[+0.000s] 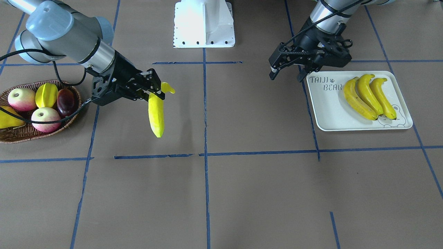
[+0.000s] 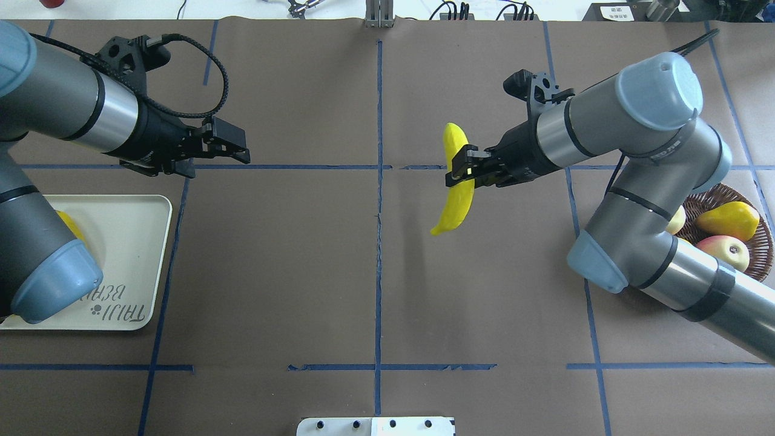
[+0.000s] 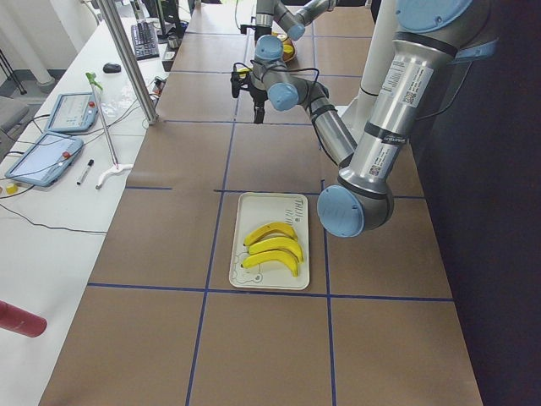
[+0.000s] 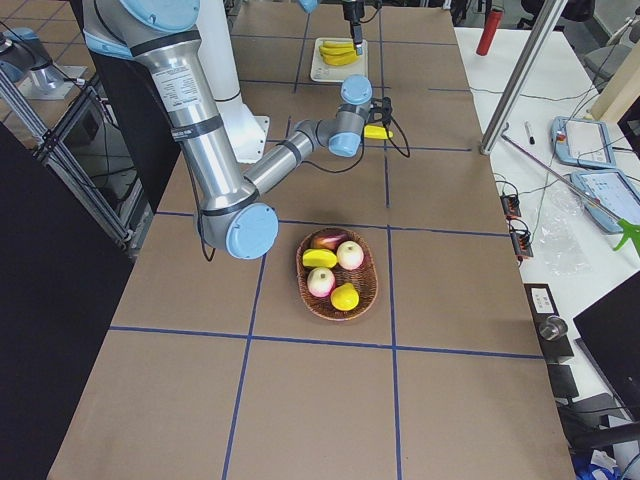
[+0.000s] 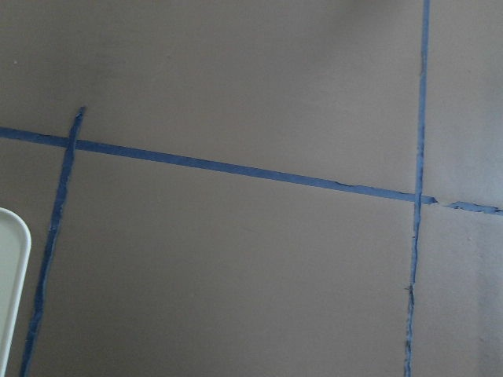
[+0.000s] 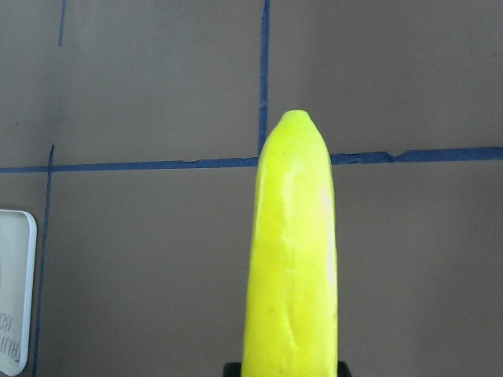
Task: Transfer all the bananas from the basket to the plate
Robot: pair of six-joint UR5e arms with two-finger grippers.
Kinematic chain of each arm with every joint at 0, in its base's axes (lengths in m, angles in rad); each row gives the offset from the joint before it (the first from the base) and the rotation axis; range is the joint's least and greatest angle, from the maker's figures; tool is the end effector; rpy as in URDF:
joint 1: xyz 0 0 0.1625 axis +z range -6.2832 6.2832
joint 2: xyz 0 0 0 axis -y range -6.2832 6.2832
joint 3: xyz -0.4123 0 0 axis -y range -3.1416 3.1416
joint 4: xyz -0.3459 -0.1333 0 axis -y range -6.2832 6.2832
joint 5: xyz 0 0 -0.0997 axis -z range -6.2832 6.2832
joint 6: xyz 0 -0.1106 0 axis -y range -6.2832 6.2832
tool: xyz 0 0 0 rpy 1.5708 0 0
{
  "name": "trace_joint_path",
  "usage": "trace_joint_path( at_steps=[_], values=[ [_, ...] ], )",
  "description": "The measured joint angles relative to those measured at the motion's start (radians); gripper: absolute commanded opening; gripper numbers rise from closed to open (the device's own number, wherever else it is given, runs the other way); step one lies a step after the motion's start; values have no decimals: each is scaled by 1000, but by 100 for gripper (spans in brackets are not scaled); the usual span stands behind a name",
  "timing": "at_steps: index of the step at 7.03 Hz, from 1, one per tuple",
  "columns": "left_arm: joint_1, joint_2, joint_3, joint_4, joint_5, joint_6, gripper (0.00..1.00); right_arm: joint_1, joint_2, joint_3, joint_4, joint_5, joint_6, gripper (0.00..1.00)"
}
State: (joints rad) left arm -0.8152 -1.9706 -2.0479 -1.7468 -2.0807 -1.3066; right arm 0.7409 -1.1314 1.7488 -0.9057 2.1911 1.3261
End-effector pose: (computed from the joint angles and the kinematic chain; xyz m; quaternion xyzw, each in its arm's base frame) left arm 0.2954 -0.4292 0.2375 0.0628 0.5292 -0.1056 0.8396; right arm -0.3755 -0.4370 0.2654 0.0540 -0.6176 0.0104 0.7846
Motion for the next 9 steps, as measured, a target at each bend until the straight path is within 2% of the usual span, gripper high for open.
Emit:
trace_joint_path(
  at_steps=[3, 6, 9],
  values=[
    [3, -57, 121, -219, 0, -236, 100, -94, 42, -6, 109, -73, 118, 12],
    [41, -101, 173, -279, 1, -341, 100, -203, 65, -5, 182, -219, 218, 12],
    [128, -165, 237, -298, 2, -365, 100, -247, 75, -4, 211, -264, 251, 13]
  ],
)
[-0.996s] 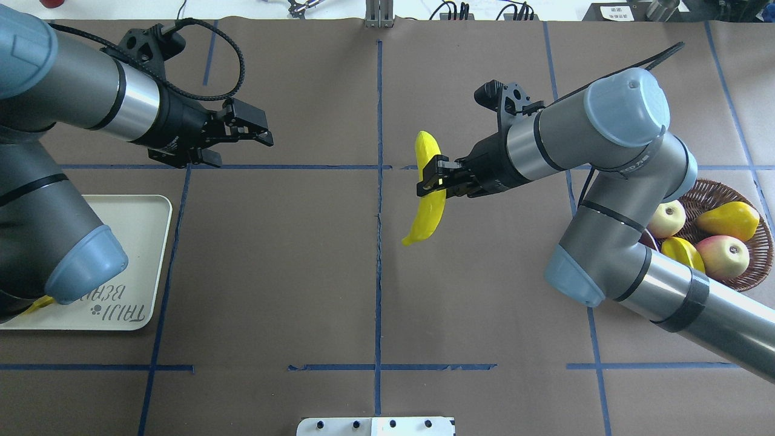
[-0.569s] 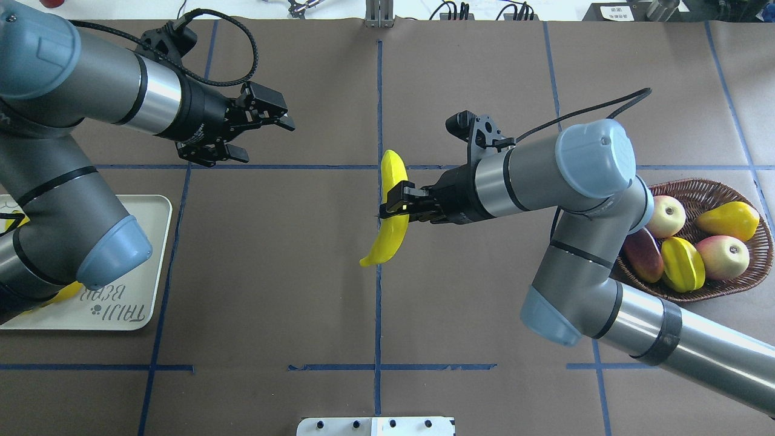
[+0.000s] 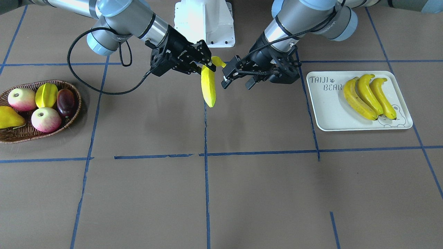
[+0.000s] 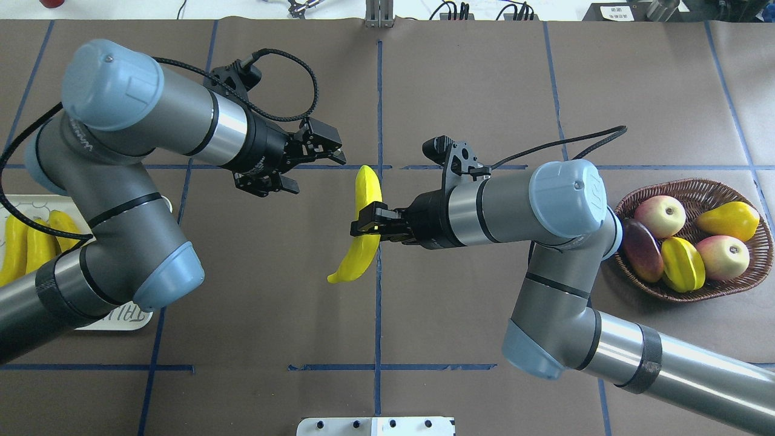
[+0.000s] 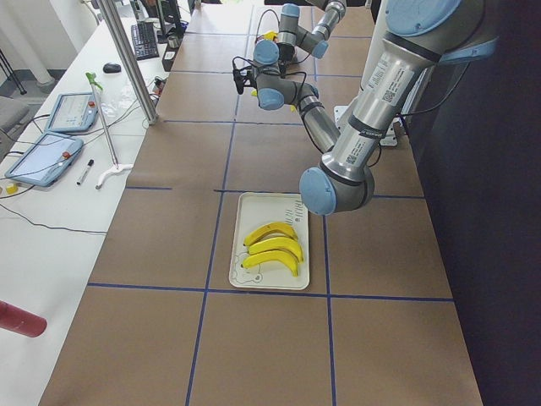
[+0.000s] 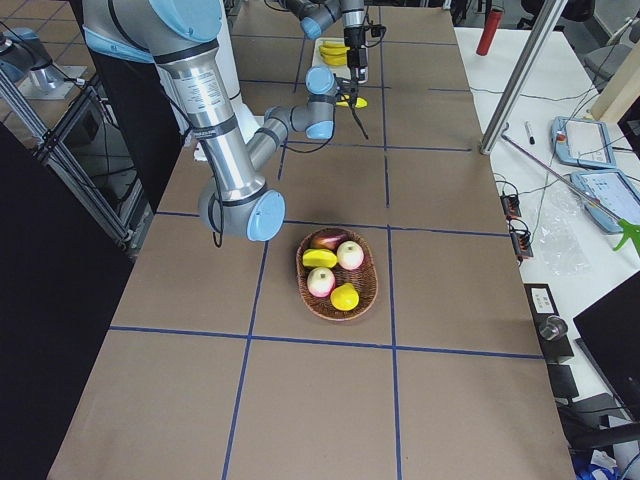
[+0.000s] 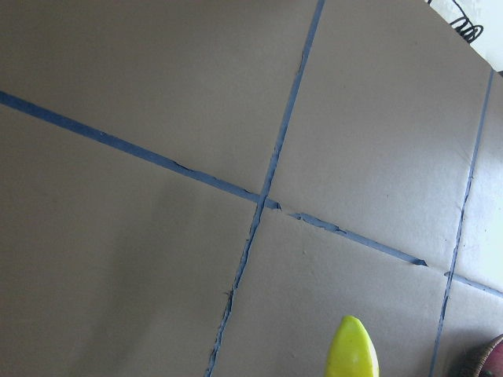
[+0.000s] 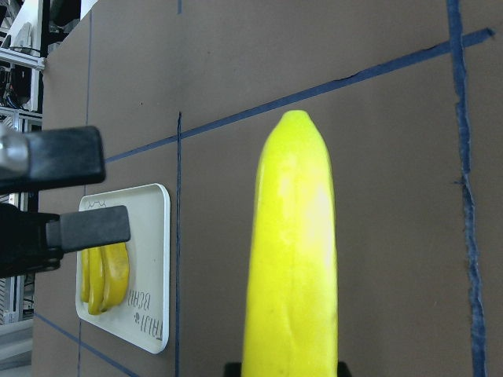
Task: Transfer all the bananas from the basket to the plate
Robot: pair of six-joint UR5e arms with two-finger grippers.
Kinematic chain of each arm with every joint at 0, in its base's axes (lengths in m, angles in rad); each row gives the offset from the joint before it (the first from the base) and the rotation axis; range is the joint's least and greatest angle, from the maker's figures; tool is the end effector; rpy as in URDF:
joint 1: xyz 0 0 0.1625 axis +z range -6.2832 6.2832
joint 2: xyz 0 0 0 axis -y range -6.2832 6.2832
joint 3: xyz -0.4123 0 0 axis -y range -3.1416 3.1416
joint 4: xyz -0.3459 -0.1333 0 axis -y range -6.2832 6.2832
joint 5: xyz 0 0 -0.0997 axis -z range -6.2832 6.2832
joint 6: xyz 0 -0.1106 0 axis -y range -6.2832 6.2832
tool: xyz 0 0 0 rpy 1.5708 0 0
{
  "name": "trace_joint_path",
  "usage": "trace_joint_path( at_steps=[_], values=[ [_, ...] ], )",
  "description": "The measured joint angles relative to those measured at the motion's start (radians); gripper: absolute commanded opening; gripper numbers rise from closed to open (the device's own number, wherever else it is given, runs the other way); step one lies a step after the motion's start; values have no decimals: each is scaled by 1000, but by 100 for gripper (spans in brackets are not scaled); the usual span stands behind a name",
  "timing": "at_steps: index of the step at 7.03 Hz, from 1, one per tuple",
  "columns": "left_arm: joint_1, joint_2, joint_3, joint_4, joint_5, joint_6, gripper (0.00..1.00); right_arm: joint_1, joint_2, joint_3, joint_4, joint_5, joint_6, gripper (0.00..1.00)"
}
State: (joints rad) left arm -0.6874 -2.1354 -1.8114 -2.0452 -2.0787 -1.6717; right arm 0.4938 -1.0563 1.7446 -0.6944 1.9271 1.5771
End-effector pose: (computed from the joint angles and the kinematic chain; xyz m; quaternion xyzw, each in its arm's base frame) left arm 0.3990 -0.4304 0.1937 -0.0259 0.6115 -0.1597 0.7745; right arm -0.4608 -0.3556 0.2026 0.0455 -0.7036 0.0517 0.7072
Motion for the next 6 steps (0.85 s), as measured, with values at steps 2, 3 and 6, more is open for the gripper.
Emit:
trace_joint_path(
  at_steps=[2, 3, 6],
  values=[
    [36, -11, 13, -1, 1, -11, 100, -17, 8, 0, 2, -15, 1, 14],
    [46, -17, 21, -1, 1, -12, 100, -21, 12, 0, 2, -18, 1, 14],
    [66, -30, 41, -3, 2, -13, 79, -25, 24, 0, 3, -19, 1, 15]
  ],
)
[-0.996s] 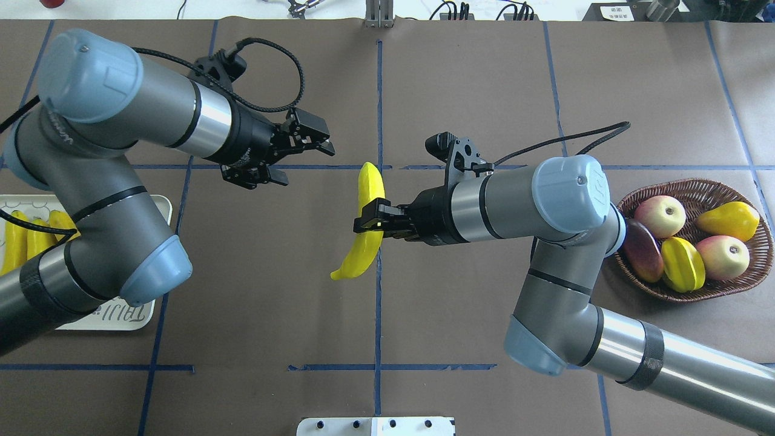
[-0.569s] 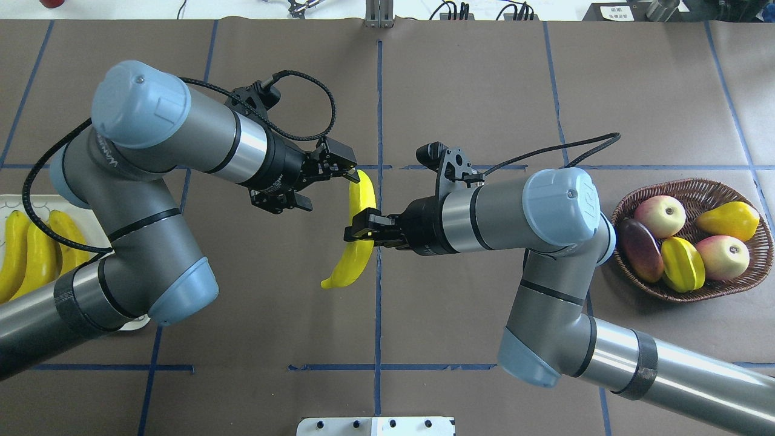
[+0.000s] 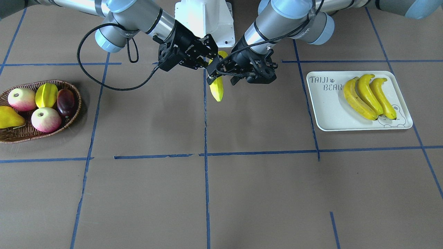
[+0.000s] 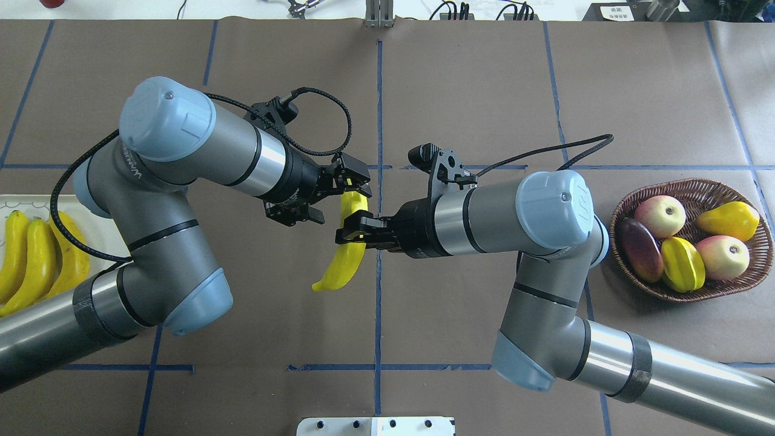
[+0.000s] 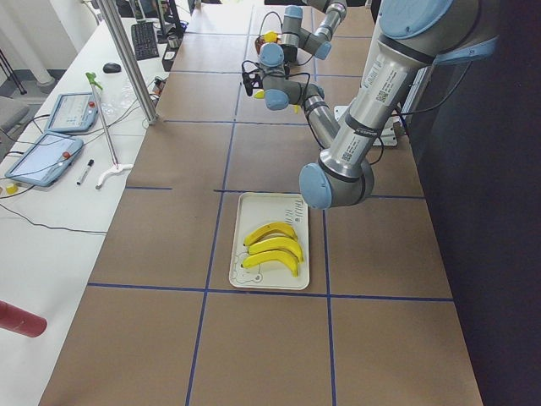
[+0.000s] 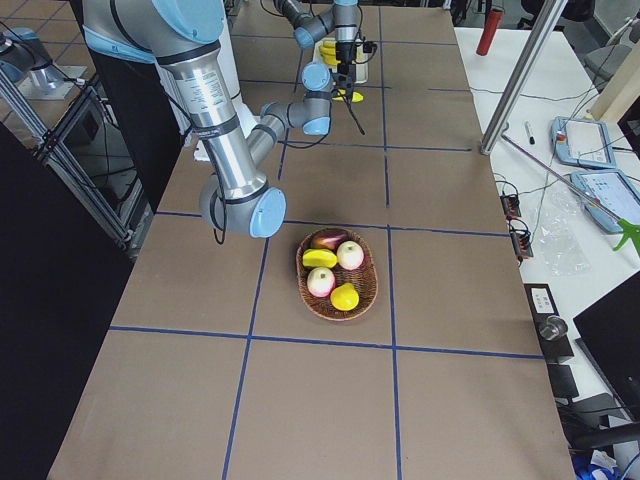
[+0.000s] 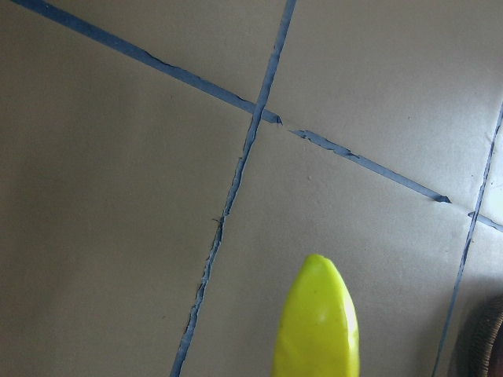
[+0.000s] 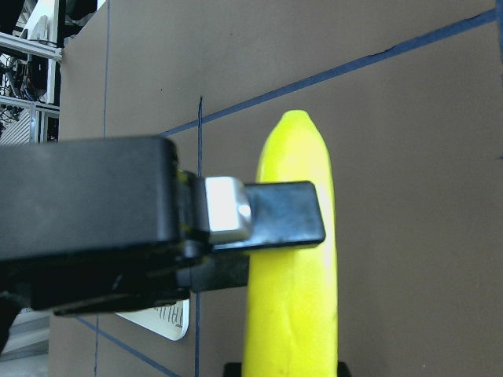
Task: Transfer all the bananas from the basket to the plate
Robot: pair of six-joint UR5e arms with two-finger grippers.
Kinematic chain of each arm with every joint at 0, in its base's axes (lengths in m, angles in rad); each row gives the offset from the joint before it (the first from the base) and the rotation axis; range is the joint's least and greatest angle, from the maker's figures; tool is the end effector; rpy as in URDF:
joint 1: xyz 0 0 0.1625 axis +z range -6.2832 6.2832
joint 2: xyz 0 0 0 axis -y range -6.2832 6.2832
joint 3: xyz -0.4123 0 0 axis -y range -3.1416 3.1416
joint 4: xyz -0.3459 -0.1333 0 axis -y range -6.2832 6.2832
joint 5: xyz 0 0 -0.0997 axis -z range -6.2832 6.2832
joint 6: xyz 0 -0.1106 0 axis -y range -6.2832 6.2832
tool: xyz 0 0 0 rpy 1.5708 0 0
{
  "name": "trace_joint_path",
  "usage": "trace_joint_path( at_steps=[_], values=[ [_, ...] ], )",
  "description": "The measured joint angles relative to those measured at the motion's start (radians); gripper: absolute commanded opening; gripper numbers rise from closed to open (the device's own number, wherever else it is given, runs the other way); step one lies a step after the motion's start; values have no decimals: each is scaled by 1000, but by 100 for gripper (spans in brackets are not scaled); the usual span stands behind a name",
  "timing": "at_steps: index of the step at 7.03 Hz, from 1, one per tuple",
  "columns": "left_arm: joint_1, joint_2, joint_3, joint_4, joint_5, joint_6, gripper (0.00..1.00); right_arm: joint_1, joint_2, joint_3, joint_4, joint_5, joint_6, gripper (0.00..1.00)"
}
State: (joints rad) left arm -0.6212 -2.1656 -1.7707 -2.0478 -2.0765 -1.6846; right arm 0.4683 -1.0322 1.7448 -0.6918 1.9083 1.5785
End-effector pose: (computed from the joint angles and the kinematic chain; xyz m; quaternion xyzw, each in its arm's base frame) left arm 0.4376 -0.4112 0.1904 -0.0505 0.6071 -0.1412 0.7803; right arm -0.4699 -0.3460 0.1884 0.0463 -0.7125 0.0460 0.6986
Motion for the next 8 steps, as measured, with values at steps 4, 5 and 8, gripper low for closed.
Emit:
trace_joint_path(
  at_steps=[4, 5, 8],
  values=[
    [3, -7, 5, 0, 2, 1, 67, -10, 2, 1, 3, -16, 0, 16],
    [3, -7, 5, 0, 2, 1, 67, -11, 3, -1, 9, -21, 0, 16],
    [3, -7, 5, -9, 3, 2, 65, -15, 2, -2, 19, -26, 0, 16]
  ],
)
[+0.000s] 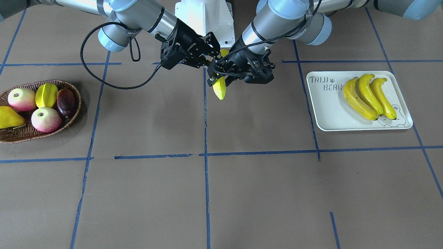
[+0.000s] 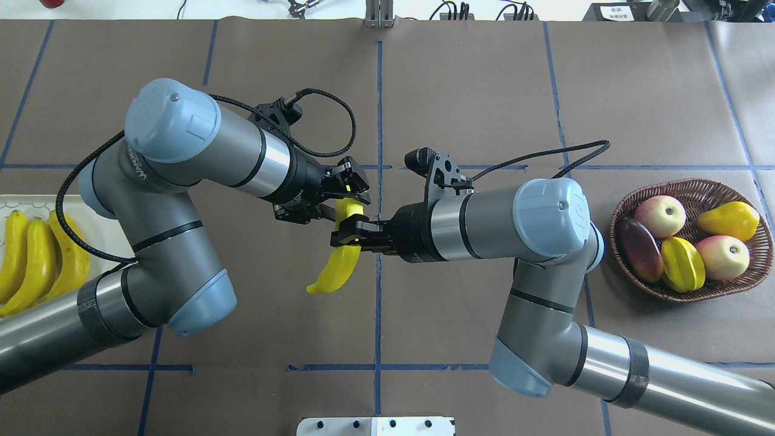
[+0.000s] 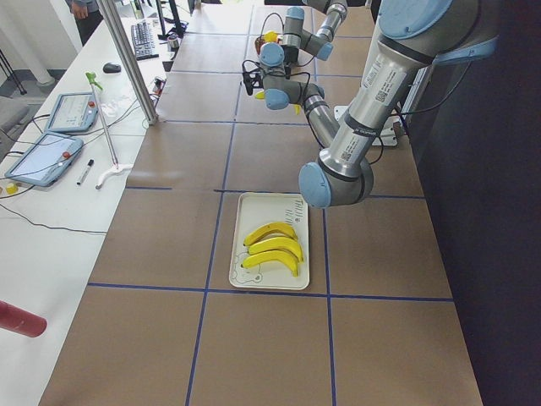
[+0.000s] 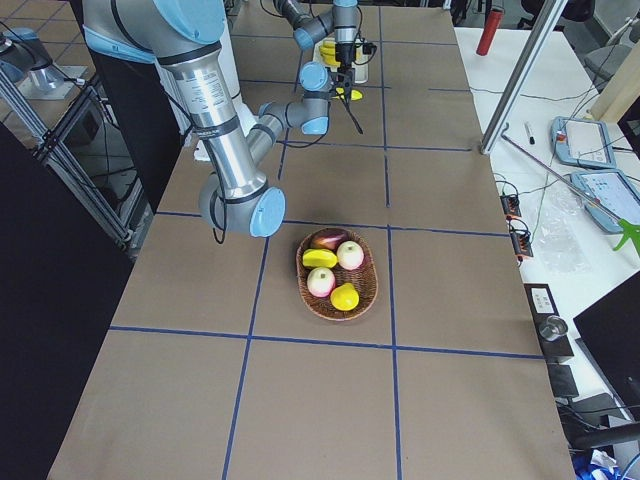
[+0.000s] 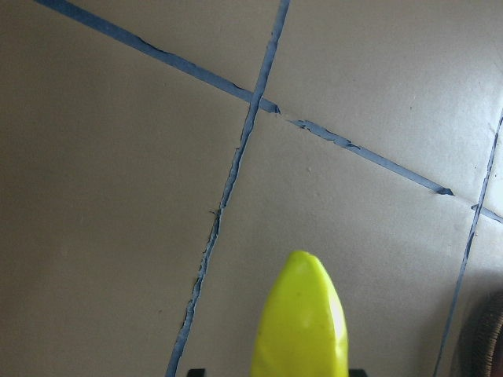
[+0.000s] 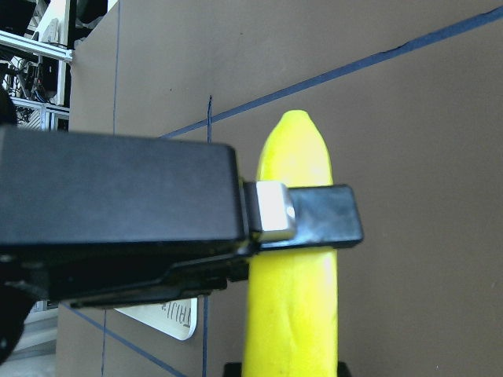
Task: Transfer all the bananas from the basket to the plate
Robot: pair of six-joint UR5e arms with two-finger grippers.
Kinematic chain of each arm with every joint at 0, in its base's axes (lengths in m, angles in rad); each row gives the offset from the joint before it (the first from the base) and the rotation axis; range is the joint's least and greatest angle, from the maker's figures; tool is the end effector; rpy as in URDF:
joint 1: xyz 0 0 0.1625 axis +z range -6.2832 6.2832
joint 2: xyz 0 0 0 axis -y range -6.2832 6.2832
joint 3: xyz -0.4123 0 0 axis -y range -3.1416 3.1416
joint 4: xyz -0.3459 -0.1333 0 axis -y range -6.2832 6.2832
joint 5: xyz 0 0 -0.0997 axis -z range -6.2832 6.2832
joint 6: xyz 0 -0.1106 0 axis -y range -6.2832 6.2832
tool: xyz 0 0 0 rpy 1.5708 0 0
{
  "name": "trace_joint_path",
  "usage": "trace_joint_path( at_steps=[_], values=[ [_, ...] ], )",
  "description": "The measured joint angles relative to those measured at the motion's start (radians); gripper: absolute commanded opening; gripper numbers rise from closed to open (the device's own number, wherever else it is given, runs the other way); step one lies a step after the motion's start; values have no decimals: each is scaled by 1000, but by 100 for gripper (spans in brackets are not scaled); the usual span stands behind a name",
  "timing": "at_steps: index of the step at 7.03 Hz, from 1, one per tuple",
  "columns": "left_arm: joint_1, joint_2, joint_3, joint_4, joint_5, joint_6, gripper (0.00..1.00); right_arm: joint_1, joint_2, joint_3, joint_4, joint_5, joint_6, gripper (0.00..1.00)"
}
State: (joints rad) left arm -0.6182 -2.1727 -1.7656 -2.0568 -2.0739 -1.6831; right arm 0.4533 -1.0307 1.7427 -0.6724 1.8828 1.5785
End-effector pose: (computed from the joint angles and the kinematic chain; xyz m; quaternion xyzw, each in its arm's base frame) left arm 0.4397 -0.4109 0.1869 -0.0481 0.6109 -0.1381 0.7781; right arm -0.4735 -0.3412 0.1863 0.0524 -0.7184 0.0473 0.6920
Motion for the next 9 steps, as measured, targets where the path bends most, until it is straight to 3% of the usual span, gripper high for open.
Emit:
trace_joint_path(
  at_steps=[3, 5, 7, 8, 9],
  values=[
    [0, 0, 0, -14, 0, -1, 62, -3, 0, 0, 0, -7, 0, 16],
    [0, 1, 0, -15, 0, 0, 49, -4, 0, 0, 0, -8, 0, 16],
    [0, 2, 0, -17, 0, 0, 44, -4, 0, 0, 0, -8, 0, 16],
    [0, 2, 0, -17, 0, 0, 32, -4, 0, 0, 0, -8, 0, 16],
    [0, 2, 0, -17, 0, 0, 8, -3, 0, 0, 1, -8, 0, 19]
  ],
)
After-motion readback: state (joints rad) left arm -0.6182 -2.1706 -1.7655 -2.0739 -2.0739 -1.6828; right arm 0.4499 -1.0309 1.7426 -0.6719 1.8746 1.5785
